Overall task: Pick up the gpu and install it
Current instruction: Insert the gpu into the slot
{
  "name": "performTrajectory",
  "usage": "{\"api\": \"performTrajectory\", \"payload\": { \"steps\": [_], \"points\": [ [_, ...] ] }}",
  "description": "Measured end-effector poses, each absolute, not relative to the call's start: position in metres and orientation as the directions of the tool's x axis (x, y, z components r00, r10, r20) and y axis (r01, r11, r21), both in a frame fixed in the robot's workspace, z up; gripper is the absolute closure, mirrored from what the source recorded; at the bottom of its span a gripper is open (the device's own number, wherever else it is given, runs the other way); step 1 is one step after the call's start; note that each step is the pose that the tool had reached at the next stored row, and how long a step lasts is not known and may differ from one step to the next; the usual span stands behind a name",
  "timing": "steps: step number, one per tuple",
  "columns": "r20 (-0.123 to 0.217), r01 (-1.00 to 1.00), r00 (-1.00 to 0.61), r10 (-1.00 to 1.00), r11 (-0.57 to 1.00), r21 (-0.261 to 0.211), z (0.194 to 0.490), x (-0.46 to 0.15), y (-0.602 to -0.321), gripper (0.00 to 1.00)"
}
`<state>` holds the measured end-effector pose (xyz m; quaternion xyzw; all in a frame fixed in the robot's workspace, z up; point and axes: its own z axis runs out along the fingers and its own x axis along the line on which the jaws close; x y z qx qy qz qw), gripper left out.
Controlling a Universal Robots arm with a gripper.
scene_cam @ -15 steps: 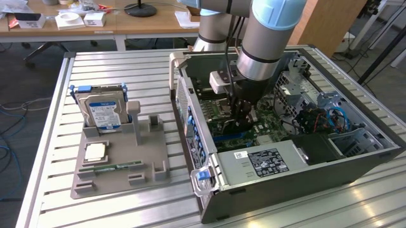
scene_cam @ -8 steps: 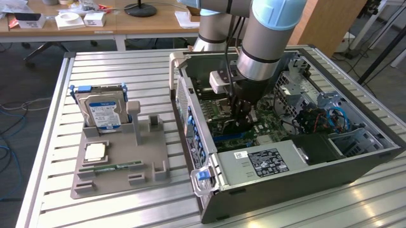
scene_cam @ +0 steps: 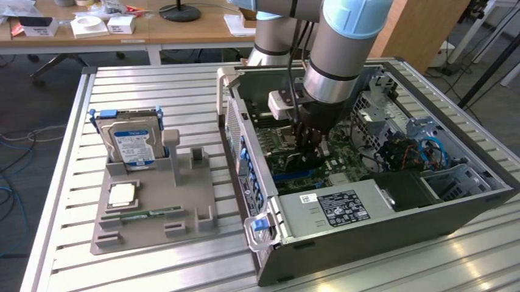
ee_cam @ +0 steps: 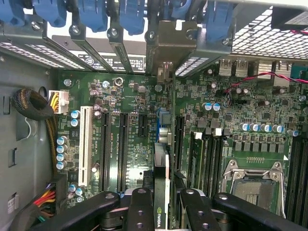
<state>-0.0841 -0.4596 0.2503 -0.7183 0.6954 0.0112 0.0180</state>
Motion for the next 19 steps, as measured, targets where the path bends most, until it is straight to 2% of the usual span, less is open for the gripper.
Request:
{"api": "performTrajectory", "payload": {
  "steps": [19],
  "points": [
    [-0.041,-1.0,0.009,-0.999,-0.008,-0.01,0.2517,-0.0841,-0.4599,0.74]
  ]
}}
